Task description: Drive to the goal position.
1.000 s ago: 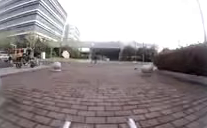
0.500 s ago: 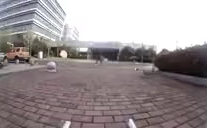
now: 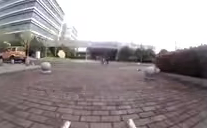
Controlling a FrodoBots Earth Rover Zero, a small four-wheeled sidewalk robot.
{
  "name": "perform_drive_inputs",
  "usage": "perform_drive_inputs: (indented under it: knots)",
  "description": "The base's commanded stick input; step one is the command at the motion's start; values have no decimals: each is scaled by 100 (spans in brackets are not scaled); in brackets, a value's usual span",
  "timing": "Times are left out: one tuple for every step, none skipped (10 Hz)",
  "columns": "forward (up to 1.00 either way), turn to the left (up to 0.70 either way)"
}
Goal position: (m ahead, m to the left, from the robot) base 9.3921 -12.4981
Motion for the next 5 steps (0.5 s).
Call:
perform_drive_inputs:
  knots:
    - [70,-14]
    - [70,-14]
    - [70,-14]
    - [70,-14]
    - [70,-14]
